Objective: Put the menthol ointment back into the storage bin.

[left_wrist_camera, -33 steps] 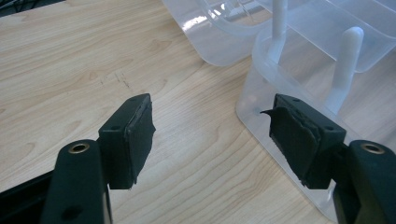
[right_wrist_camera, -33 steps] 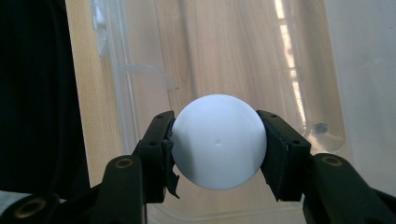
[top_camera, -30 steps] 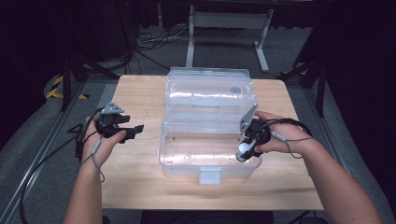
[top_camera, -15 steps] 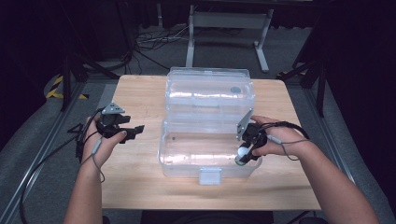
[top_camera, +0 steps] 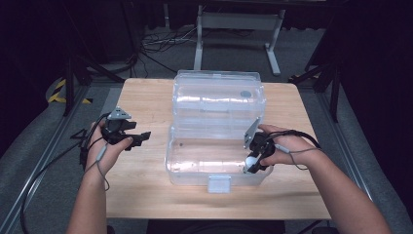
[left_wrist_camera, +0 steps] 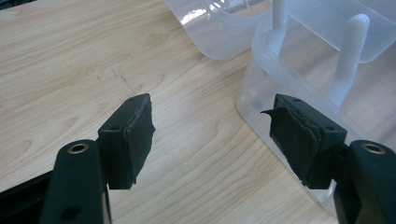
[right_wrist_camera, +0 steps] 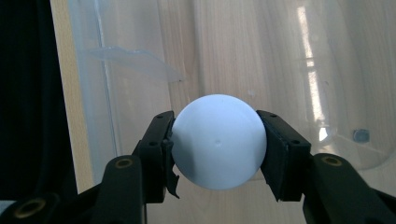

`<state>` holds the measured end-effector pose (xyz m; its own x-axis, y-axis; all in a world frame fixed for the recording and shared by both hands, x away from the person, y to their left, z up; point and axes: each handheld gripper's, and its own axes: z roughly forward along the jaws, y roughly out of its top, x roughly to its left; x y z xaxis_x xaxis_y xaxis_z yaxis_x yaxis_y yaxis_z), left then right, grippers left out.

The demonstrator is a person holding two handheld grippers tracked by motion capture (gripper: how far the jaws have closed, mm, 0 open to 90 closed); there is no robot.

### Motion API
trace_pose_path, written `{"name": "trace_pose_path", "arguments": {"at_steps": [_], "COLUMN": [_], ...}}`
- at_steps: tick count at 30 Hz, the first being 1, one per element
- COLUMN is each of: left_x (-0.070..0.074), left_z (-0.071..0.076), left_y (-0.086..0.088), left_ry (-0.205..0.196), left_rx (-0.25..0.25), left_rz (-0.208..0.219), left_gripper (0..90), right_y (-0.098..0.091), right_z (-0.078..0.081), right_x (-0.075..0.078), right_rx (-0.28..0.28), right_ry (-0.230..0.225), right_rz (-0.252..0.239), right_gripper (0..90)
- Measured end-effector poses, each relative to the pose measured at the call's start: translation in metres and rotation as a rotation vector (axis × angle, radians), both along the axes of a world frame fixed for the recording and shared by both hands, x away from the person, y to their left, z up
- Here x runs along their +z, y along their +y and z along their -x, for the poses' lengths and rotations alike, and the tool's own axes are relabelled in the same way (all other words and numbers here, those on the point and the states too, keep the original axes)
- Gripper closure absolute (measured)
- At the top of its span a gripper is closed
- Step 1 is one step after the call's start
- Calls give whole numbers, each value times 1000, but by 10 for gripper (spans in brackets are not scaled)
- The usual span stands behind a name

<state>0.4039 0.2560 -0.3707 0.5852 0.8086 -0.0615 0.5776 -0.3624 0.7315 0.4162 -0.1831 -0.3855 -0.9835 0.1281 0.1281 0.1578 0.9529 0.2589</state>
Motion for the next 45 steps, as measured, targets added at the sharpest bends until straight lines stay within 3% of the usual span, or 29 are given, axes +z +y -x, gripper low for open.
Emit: {"name": "trace_pose_path", "arguments": {"at_steps": [22, 45], "left_x": [-1, -1], "left_z": [0, 0], "left_y": [-1, 0], "left_ry": [1, 3], "left_rx": [-2, -1], "left_rz": [-7, -13], "left_gripper": [309, 307], "right_y": [6, 6], "right_z": [2, 2], "right_x": [-16, -17], "right_rx": [22, 24], "right_ry": [18, 8], "right_rz": [27, 17], "right_gripper": [503, 493]}}
